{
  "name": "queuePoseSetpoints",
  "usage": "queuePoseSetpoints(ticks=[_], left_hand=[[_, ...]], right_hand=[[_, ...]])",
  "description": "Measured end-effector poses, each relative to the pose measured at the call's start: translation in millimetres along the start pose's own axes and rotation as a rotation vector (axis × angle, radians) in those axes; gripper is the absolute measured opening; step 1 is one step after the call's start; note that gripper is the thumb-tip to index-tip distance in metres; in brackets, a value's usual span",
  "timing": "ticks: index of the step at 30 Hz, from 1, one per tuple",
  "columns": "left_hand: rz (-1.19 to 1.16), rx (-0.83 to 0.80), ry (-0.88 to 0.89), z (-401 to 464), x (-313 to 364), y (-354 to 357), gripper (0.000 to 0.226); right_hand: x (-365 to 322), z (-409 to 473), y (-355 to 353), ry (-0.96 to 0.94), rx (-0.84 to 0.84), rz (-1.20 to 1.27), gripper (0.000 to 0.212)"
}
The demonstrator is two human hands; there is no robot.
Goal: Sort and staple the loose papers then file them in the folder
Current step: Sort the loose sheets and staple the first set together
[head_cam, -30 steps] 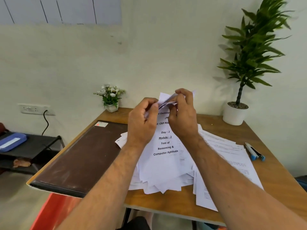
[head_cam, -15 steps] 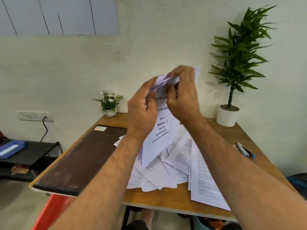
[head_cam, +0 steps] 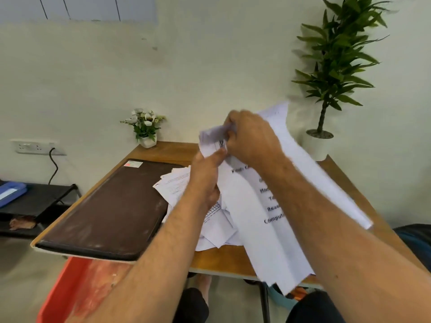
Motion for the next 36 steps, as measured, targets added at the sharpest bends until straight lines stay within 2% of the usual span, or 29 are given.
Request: queuePoseSetpoints(ticks=[3,5,6,8,11,14,18,24,27,31,33,36], left_hand=[[0.148,0.09,-0.179,-14.8,-45.0,-35.7,0.025],[0.276,0.141,-0.216,-20.4,-65.2,-59.5,0.019],[0.344,0.164,-0.203,-21.2,-70.0,-69.3,0.015],[0.543,0.239,-0.115,-17.2,-71.0,-89.0,0.02],[1.017,0.352,0.095,-10.8,-57.9,-115.1,0.023],[1.259,0.37,0.108,-6.7,-63.4,-133.8,0.043],[1.329,0.38,0.06,3.5,-76.2,-134.9,0.065],[1.274,0.556,-0.095,24.9,-70.0,-144.2,0.089],[1.22,0.64,-0.143,31.7,-66.9,-150.6,0.091],[1.177,0.727,-0.087,31.2,-67.5,-150.8,0.083],[1.209,0.721,0.017,28.6,-64.6,-150.5,0.063],[1.346,0.506,0.32,21.8,-64.1,-137.1,0.027]], right_hand=[[34.8,-24.8,59.6,0.099,-0.172,0.022,0.01],[53.7,-41.6,92.2,0.204,-0.239,0.119,0.013],[62.0,-48.6,106.7,0.25,-0.249,0.172,0.016],[75.5,-59.0,129.9,0.309,-0.241,0.251,0.018],[87.1,-68.9,150.7,0.352,-0.226,0.329,0.017],[90.8,-74.5,162.5,0.41,-0.172,0.39,0.017],[89.5,-79.7,181.5,0.4,-0.2,0.44,0.019],[96.6,-86.2,186.2,0.366,-0.147,0.501,0.025],[98.6,-87.1,188.9,0.363,-0.169,0.498,0.024],[99.8,-84.7,189.8,0.358,-0.185,0.473,0.023],[97.4,-84.6,188.8,0.339,-0.164,0.485,0.024],[92.6,-90.1,187.1,0.301,-0.107,0.504,0.025]])
Point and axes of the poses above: each hand's wrist, its own z-axis towards the middle knuckle, its own y-axis out of the palm, x = y × z, the point moved 5 cm from there along z, towards the middle knuckle, and after that the axes turned 13 degrees about y, right-handed, at the moved point
